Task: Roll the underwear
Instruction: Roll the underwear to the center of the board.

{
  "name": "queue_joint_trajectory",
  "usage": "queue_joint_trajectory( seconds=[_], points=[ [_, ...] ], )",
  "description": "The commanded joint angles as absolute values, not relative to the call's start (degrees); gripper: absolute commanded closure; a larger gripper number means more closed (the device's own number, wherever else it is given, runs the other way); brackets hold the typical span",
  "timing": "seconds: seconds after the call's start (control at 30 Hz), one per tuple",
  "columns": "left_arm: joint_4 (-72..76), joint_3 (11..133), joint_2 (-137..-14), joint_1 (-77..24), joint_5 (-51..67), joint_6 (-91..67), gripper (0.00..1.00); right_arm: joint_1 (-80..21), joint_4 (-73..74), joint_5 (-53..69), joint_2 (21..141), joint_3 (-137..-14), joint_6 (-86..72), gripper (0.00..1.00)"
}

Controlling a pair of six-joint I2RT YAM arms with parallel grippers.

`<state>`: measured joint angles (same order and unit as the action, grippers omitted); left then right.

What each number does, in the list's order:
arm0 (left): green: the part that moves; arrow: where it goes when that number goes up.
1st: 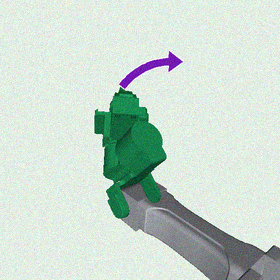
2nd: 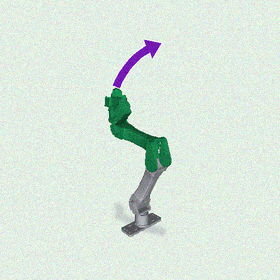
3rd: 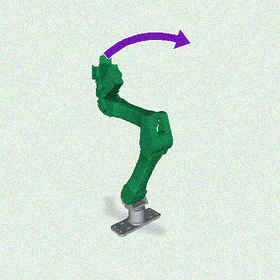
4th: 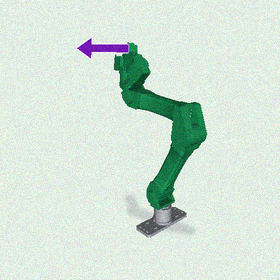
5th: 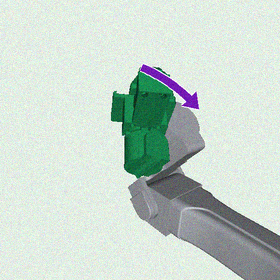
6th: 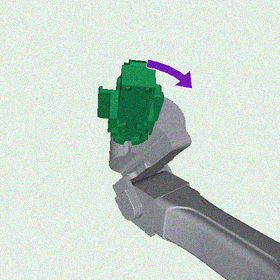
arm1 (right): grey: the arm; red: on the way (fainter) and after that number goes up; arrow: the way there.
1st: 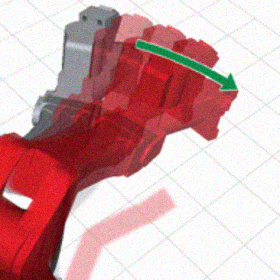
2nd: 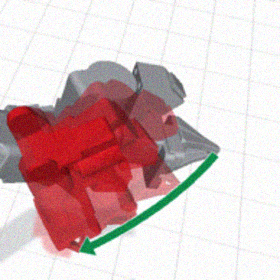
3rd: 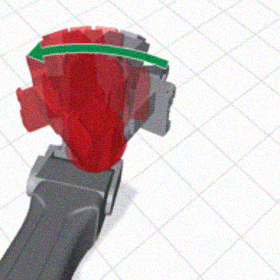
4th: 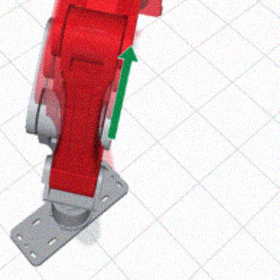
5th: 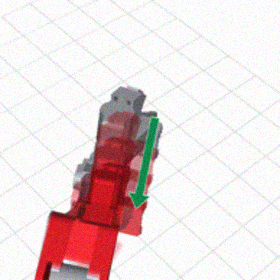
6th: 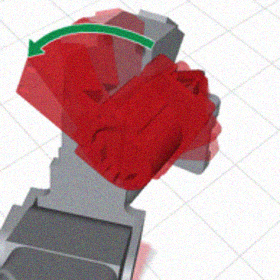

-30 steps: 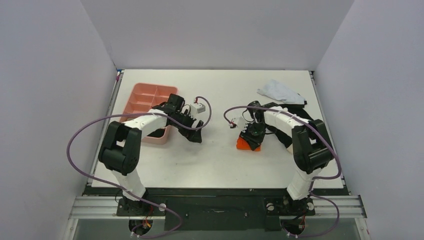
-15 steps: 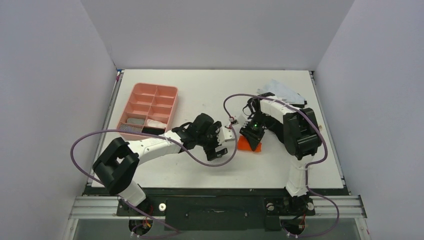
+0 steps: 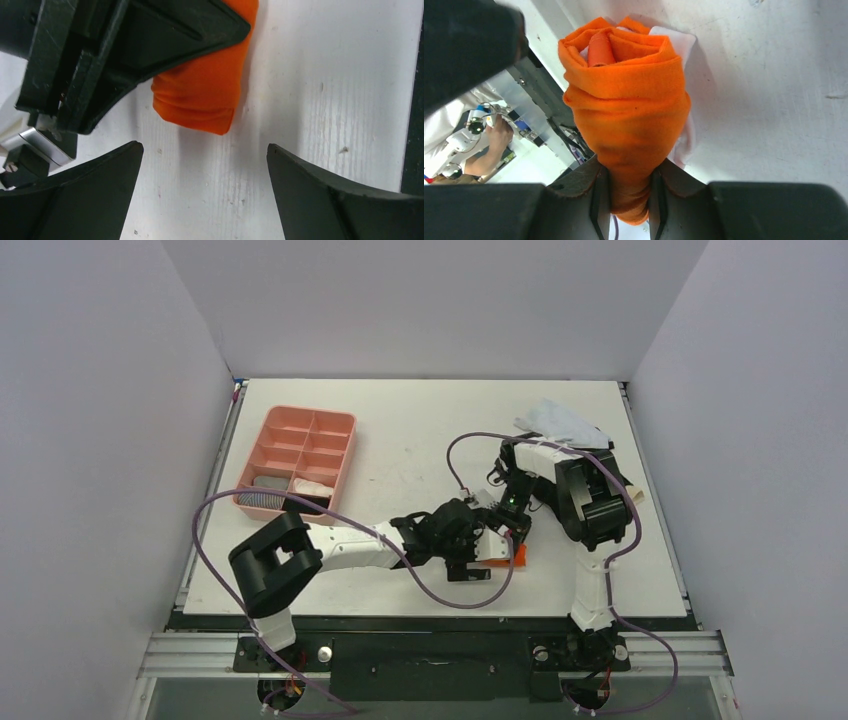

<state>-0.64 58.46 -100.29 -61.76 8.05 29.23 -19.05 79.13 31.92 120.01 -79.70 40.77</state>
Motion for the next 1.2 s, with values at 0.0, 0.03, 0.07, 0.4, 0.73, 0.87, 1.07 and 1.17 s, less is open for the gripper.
queue_joint_trajectory(
  seconds=[0.0,0.03,0.07,0.4,0.73,0.87,1.07,1.17],
  points=[
    [3.6,62.7,-101.9,-63.1,5.5,29.6,0.06,-18.8,67.4,27.5,124.0,-77.3,40.3,1.0],
    [3.5,62.9,-102.2,-63.5,5.4,29.5,0.06,-18.7,67.2,27.4,123.9,-77.2,39.9,1.0],
    [3.5,63.3,-102.4,-63.6,5.0,29.2,0.06,-18.7,66.9,27.4,123.9,-77.2,39.7,1.0],
    [4.0,64.7,-105.9,-64.5,5.8,30.1,0.05,-18.7,66.0,27.0,123.5,-76.8,38.1,1.0],
    [8.4,65.0,-108.5,-64.6,4.2,30.0,0.04,-18.7,65.9,28.2,124.6,-76.5,38.3,1.0],
    [10.7,63.8,-108.2,-64.7,4.0,30.0,0.04,-18.4,66.3,29.2,125.4,-77.2,38.4,1.0],
    [14.3,62.2,-108.6,-65.4,3.7,30.8,0.0,-18.1,69.0,32.5,127.4,-79.3,39.6,1.0],
    [15.6,61.3,-109.3,-65.4,4.7,30.5,0.0,-17.9,70.5,34.5,128.7,-80.2,41.1,1.0]
  ],
)
